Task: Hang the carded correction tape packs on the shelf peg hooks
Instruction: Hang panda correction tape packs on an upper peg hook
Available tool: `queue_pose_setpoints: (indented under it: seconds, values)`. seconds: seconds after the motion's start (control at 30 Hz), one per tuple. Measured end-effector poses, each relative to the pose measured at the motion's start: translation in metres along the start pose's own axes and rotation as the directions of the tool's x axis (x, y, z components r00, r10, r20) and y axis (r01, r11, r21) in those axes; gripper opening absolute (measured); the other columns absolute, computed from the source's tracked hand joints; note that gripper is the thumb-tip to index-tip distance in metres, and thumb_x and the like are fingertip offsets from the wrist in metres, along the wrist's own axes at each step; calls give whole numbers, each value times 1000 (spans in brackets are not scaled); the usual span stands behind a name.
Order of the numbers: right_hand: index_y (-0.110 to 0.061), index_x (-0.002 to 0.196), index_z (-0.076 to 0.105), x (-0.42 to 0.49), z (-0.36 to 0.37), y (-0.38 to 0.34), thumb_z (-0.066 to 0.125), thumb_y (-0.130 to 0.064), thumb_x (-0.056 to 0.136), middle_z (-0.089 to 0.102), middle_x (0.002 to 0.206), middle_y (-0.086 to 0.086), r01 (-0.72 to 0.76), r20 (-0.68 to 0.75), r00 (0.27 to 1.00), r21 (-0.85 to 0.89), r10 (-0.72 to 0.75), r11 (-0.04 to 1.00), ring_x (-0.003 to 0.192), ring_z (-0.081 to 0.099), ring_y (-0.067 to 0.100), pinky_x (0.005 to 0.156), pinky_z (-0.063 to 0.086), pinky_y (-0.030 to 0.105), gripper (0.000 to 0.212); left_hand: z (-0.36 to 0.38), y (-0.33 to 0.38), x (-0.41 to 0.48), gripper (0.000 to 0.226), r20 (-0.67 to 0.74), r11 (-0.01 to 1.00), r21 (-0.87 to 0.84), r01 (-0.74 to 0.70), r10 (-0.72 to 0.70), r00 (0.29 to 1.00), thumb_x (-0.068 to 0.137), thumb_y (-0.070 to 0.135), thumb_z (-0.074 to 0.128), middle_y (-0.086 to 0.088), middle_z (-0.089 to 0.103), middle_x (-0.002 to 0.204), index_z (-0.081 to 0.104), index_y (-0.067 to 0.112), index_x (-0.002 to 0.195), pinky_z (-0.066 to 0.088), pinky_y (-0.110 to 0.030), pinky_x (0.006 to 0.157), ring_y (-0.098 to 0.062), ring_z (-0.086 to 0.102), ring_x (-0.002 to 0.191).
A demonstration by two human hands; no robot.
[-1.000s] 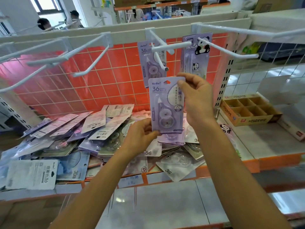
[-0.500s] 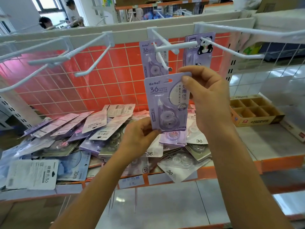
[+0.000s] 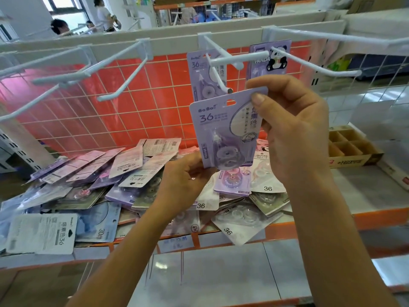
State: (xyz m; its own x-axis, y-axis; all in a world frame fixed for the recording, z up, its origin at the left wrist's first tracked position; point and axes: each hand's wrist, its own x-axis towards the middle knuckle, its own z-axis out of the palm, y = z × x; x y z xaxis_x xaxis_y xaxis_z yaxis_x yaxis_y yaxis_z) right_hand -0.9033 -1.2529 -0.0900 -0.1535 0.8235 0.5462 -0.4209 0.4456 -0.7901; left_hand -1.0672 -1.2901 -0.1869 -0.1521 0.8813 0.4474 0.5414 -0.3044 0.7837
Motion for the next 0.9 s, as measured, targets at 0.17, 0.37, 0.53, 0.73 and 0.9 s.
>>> queue_pose_setpoints:
  seconds: [0.17,0.37,0.53,0.73,0.9]
  values:
    - [-17,88,66,0,2,-3,58,-4,83,70,79,-10,42,29,999,7,-42,999,78,64,8,68,51,25,16,-2,4,0,29,-2,1000,-25,-12,12,1000,83,1,70,6,73,95,71,20,104,55,-18,80,-7,71,85]
    - [-17,91,66,1,4,-1,58,-4,85,70,83,-9,64,15,998,-34,-63,997,79,64,7,68,50,23,15,-3,7,0,35,-5,999,-52,-4,3,1000,82,-3,71,11,73,91,69,29,98,54,-17,78,-5,71,83]
    - [-17,91,65,3,4,-1,58,-4,86,70,83,-9,80,-18,997,-13,-80,997,81,65,9,70,51,27,16,-3,6,-1,33,-2,996,-84,-5,4,1000,82,0,70,6,75,93,70,27,101,56,-22,80,-9,72,85]
    - [-17,97,62,11,4,13,59,-4,90,68,80,-11,35,-83,996,-104,-44,994,78,66,6,72,56,27,16,-1,1,1,30,29,991,-132,26,-23,999,83,6,69,-2,75,96,69,30,102,59,-37,82,-15,72,86]
    - [-12,93,63,16,3,45,61,-9,91,69,78,-6,-96,-107,991,-141,81,985,74,66,9,70,55,26,4,-1,-10,8,31,23,976,-211,49,-45,999,80,10,66,2,75,94,66,31,103,58,-34,79,-16,73,86]
